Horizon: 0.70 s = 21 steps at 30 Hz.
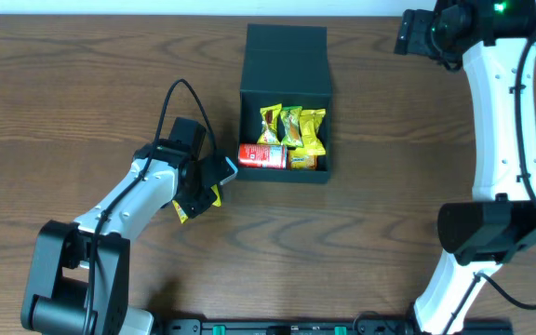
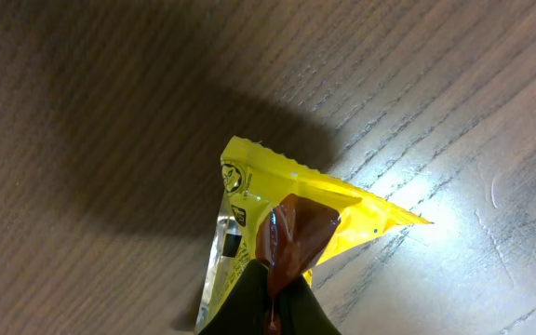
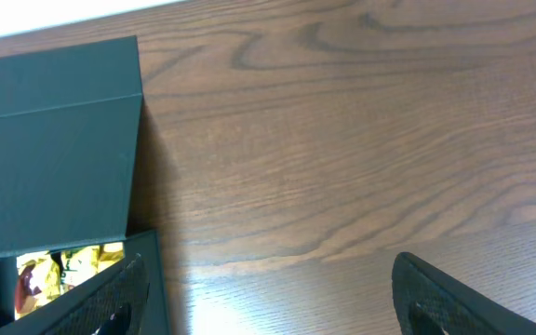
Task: Pack container
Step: 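Reach the left gripper to the Apollo cake and grasp it, then carry the Apollo cake into the box and release it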
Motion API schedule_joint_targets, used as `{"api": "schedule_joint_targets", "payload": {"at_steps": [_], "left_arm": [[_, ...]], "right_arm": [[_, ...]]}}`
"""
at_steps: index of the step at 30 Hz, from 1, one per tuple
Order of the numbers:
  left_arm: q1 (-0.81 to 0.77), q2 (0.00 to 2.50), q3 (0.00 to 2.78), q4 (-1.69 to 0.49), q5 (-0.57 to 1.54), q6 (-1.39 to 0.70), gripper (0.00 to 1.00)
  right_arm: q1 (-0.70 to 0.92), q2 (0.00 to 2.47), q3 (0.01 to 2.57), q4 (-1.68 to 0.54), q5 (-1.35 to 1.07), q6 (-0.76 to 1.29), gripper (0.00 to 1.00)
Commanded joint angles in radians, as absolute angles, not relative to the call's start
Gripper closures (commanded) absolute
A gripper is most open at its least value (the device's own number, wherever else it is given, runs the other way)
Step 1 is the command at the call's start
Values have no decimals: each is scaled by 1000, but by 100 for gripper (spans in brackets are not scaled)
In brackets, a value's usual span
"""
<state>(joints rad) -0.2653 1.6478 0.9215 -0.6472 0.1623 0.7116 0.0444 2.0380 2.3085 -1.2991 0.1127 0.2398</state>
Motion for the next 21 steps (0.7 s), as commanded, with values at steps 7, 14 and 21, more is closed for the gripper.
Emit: {"api": "schedule_joint_targets", "payload": {"at_steps": [7, 14, 21], "left_arm": [[-262, 1659, 975, -601, 17, 481, 94], [-263, 1658, 1214, -597, -146, 92, 94], [-285, 1662, 1418, -464, 6, -267, 94]], "right_arm": [[33, 2048, 2309, -1301, 124, 227, 16], [33, 2048, 2309, -1302, 123, 227, 16], [33, 2048, 2309, -1307, 123, 228, 16]]}}
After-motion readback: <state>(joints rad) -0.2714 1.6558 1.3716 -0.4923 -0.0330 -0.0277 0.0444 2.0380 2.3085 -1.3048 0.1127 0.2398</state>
